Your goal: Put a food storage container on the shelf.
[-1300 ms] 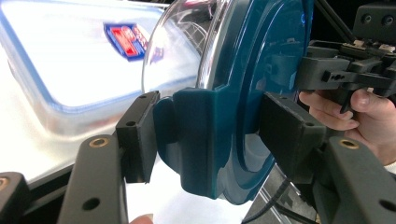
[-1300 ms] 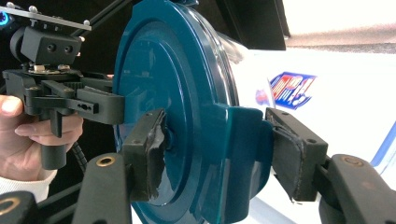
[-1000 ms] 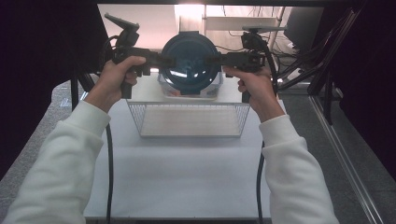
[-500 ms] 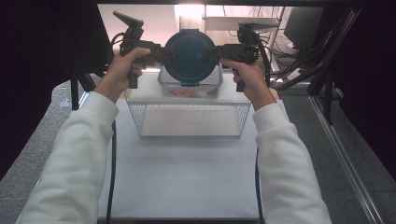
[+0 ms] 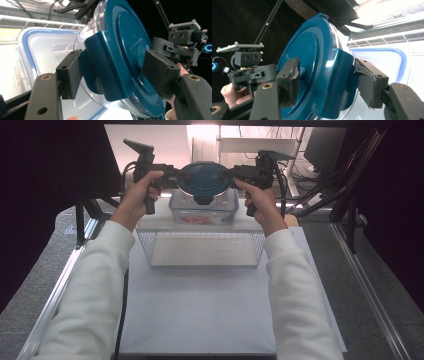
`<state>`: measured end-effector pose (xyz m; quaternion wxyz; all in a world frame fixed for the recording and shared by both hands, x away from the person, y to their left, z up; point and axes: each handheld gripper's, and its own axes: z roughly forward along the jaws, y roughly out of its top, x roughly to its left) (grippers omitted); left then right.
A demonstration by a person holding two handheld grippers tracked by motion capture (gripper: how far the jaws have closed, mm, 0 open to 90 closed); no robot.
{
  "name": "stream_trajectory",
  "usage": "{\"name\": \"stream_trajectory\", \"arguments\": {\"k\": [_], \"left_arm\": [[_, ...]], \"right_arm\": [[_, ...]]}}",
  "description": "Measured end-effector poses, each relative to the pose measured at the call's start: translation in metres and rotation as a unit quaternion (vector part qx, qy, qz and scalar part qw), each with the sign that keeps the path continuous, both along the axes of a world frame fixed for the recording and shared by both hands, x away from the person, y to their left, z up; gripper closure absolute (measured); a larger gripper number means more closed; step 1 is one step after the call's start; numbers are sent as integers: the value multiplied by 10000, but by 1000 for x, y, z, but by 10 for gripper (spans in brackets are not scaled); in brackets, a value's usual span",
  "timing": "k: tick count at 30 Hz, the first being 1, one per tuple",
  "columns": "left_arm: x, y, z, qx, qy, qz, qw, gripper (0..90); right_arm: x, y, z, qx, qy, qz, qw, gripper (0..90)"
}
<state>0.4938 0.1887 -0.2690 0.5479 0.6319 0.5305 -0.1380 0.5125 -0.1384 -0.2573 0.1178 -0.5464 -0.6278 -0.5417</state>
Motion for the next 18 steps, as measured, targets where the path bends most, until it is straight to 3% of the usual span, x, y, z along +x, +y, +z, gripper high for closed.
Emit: {"name": "stream_trajectory", "arguments": {"k": [3, 6, 10, 14, 18], "left_arm": [[-1, -2, 0, 102, -165, 120, 9997, 304], [-4, 0, 2, 217, -488, 346, 9980, 168], [-18, 4, 9, 370, -785, 371, 9955, 106], [-42, 8, 15, 633, -1140, 488, 9903, 102], [-77, 14, 10, 897, -1473, 482, 9838, 106]], "right_arm": [[0, 0, -1, 20, -58, 9, 10000, 368], [-3, 1, 1, -200, -329, -36, 9993, 251], [-12, -7, 5, -210, -738, -136, 9970, 166], [-30, -20, 10, -426, -1230, -103, 9914, 159], [-57, -34, 6, -600, -1633, 225, 9845, 170]]}}
